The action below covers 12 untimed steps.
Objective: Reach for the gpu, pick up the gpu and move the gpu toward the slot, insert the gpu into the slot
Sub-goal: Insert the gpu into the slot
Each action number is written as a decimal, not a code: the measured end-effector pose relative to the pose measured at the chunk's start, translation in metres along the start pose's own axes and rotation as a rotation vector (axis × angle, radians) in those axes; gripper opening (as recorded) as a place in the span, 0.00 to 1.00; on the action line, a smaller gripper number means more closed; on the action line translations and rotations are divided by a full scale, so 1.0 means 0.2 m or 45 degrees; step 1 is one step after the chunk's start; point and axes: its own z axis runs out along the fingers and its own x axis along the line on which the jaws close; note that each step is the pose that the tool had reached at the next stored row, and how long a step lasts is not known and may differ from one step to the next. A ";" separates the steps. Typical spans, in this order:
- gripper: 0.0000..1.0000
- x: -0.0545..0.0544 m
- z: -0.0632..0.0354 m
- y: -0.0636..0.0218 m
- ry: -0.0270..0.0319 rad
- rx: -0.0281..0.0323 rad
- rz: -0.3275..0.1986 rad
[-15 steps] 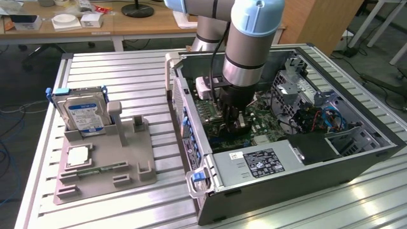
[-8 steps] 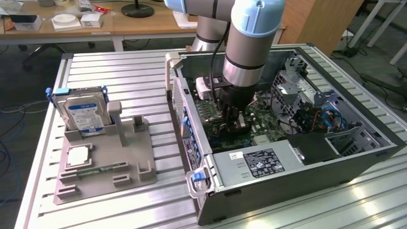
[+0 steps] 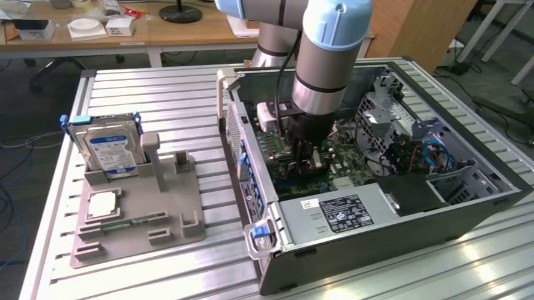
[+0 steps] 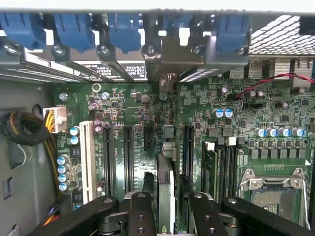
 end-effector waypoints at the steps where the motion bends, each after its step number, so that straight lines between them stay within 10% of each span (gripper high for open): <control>1: 0.33 0.00 0.006 0.000 0.0001 -0.0001 0.000; 12: 0.33 0.00 0.011 0.001 0.0002 -0.0009 0.000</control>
